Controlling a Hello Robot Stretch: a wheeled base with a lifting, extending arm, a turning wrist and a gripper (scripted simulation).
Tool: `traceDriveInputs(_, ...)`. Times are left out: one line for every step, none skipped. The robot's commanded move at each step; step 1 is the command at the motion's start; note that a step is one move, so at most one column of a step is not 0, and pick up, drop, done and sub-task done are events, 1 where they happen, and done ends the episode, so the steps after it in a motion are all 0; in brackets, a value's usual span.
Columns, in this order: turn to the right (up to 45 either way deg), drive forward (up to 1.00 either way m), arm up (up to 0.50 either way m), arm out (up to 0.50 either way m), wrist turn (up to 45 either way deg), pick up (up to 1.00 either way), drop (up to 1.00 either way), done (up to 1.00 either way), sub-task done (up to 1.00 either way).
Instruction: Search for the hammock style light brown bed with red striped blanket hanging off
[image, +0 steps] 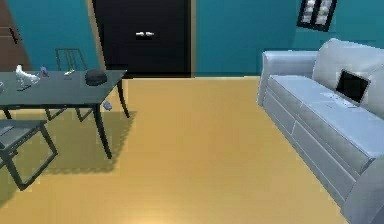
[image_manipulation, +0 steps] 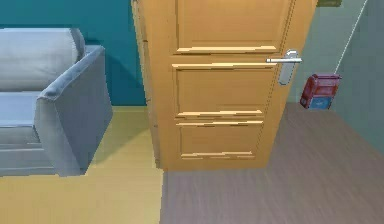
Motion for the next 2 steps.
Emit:
traceDriveInputs(-6.0,0.0,0.0,0.0,0.0,0.0,0.0,0.0,0.0)
traceDriveInputs(-3.0,0.0,0.0,0.0,0.0,0.0,0.0,0.0,0.0)
